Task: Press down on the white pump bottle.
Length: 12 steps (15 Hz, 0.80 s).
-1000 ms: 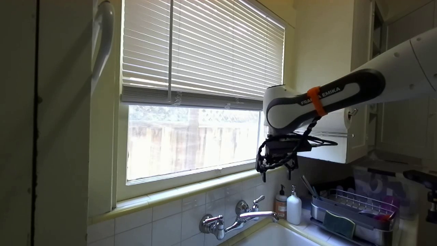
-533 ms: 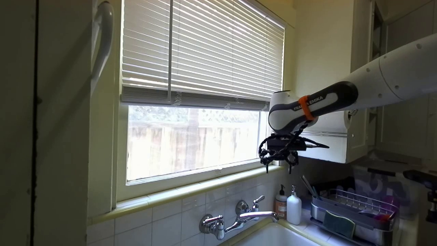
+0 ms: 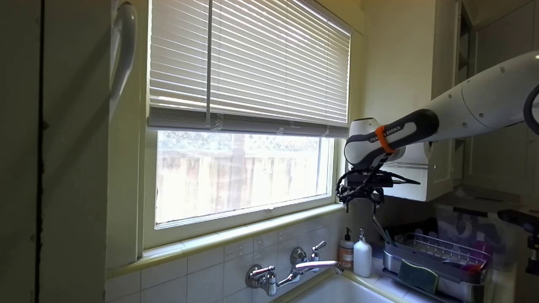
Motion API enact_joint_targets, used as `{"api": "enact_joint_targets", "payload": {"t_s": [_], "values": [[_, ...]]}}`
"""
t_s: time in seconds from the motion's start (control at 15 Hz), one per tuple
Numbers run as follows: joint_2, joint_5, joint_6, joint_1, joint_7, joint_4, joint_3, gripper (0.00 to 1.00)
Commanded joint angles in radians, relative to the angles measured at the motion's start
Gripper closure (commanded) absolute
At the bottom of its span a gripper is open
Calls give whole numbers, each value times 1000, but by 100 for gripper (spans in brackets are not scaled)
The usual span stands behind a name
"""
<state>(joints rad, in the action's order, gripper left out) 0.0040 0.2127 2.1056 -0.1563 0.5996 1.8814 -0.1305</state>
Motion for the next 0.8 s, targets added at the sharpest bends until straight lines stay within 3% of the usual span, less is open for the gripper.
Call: {"api": "enact_joint_targets", "payload": {"t_s": [0.0,0.2,0.33,0.73], "values": [[0,-1,-3,7,-1,-3,-3,0],[0,-1,-3,16,1,-3,5,0],[18,30,58,14,17,-13,3,0],[121,29,133,-24,36,-124,-64,0]]}}
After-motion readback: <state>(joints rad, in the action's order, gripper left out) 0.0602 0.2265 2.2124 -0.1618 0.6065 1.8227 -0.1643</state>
